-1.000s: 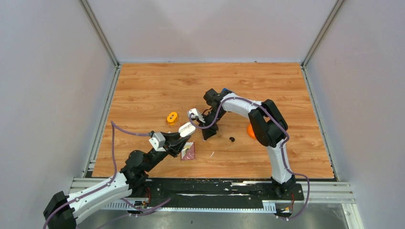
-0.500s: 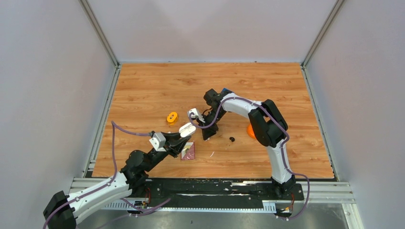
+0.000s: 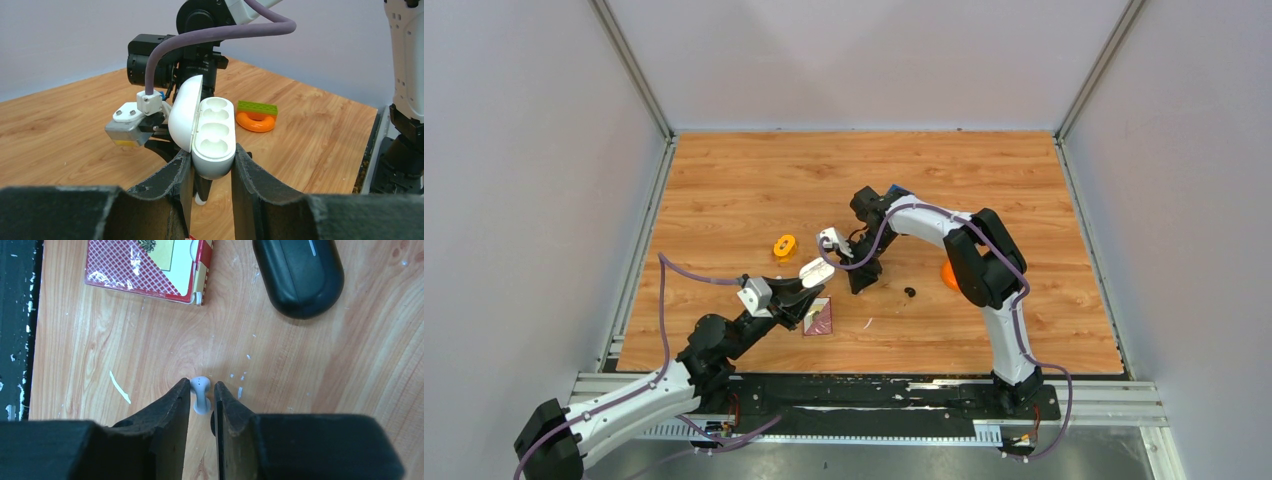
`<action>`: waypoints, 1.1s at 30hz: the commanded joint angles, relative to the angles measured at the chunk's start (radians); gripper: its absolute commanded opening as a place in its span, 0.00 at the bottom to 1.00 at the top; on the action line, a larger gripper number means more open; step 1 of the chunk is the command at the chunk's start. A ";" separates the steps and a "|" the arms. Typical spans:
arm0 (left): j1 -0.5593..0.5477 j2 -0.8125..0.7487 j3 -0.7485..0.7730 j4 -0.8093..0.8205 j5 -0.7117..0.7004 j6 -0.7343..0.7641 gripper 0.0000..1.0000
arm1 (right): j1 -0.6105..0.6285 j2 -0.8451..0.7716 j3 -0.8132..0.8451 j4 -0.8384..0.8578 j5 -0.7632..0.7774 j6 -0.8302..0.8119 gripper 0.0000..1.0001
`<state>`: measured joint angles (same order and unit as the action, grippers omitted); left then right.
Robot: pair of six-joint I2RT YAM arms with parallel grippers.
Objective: Insert the wireless bluetooth earbuds into the charging case
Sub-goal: Pick up the earbud from the center of the board.
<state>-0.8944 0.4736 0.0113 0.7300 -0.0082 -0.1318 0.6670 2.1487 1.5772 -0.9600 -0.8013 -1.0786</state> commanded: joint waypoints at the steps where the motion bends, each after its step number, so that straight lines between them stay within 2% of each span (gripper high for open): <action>1: 0.003 0.003 -0.020 0.051 0.002 0.001 0.02 | -0.003 -0.041 0.009 0.021 0.017 0.001 0.27; 6: 0.003 0.010 -0.020 0.055 0.002 0.000 0.02 | -0.015 -0.053 0.011 0.013 0.023 0.006 0.27; 13: 0.003 0.019 -0.019 0.062 0.021 -0.002 0.02 | -0.028 -0.050 0.018 0.005 0.014 0.009 0.20; 20: 0.003 0.024 -0.019 0.064 0.023 -0.002 0.02 | -0.029 -0.049 0.018 0.008 0.017 0.017 0.23; 28: 0.003 0.034 -0.017 0.069 0.026 -0.002 0.02 | -0.033 -0.056 0.026 0.003 0.015 0.020 0.08; 33: 0.003 0.043 -0.017 0.076 0.029 -0.003 0.02 | -0.034 -0.093 0.043 -0.033 0.045 0.021 0.01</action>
<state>-0.8944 0.5091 0.0113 0.7444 0.0090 -0.1322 0.6380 2.1407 1.5791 -0.9676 -0.7677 -1.0492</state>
